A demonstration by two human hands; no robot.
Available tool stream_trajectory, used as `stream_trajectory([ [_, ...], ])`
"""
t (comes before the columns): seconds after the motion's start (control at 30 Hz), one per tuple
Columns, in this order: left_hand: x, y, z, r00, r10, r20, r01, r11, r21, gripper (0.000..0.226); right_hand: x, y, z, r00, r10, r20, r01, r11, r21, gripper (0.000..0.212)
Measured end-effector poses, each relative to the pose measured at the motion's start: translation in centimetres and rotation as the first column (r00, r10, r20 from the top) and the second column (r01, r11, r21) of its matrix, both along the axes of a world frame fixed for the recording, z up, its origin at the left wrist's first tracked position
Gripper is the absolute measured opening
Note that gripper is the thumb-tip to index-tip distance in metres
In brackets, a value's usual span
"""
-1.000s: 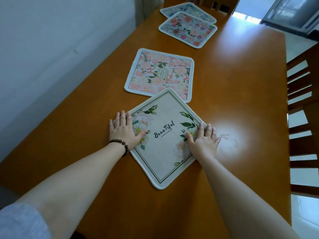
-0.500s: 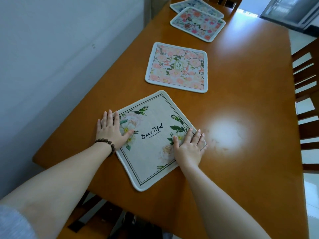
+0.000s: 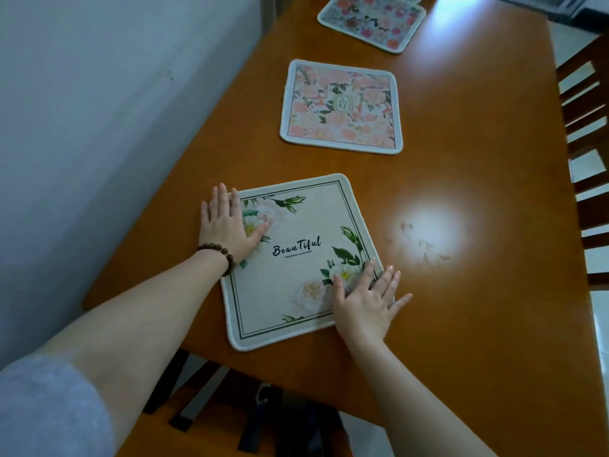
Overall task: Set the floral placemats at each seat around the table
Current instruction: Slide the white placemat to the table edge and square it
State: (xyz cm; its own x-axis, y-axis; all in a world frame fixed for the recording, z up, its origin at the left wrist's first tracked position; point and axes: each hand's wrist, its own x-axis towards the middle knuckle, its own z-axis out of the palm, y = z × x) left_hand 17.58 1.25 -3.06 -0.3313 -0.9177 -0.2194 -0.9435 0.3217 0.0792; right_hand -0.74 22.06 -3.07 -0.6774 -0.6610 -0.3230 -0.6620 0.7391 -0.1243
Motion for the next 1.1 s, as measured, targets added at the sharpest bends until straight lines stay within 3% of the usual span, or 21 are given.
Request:
stream_trajectory([
  [0.13, 0.0, 4.8, 0.7, 0.966, 0.218, -0.137, -0.227, 0.973, -0.048, 0.103, -3.7, -2.4, 0.6, 0.972, 0.235, -0.029, -0.237, 0.968, -0.080, 0.081],
  [0.23, 0.1, 9.2, 0.6, 0.928, 0.348, -0.131, -0.348, 0.937, 0.026, 0.108, -5.9, -5.5, 0.5, 0.900, 0.435, -0.039, -0.437, 0.894, -0.100, 0.080],
  [0.4, -0.9, 13.1, -0.5, 0.923, 0.375, -0.088, -0.369, 0.926, 0.076, 0.105, -7.2, -7.9, -0.7, 0.796, 0.602, -0.060, -0.605, 0.793, -0.068, 0.081],
  [0.6, -1.4, 11.9, -0.8, 0.979, 0.191, -0.063, -0.187, 0.980, 0.075, 0.102, -6.7, -7.0, -1.4, 0.832, 0.551, -0.069, -0.555, 0.822, -0.131, 0.078],
  [0.8, -0.4, 8.7, -0.6, 1.000, -0.018, 0.004, 0.018, 0.996, 0.083, 0.104, -4.6, -4.3, -1.0, 0.922, 0.384, -0.047, -0.387, 0.909, -0.158, 0.076],
  [0.97, 0.1, 4.1, -0.1, 0.953, -0.291, 0.090, 0.280, 0.953, 0.111, 0.098, 0.2, -1.9, -1.1, 0.991, 0.133, -0.005, -0.132, 0.984, -0.117, 0.076],
  [1.1, 0.8, 2.3, 0.0, 0.924, -0.376, 0.068, 0.364, 0.920, 0.144, 0.094, 1.3, -1.6, -0.8, 0.993, 0.110, 0.031, -0.107, 0.991, -0.075, 0.076],
])
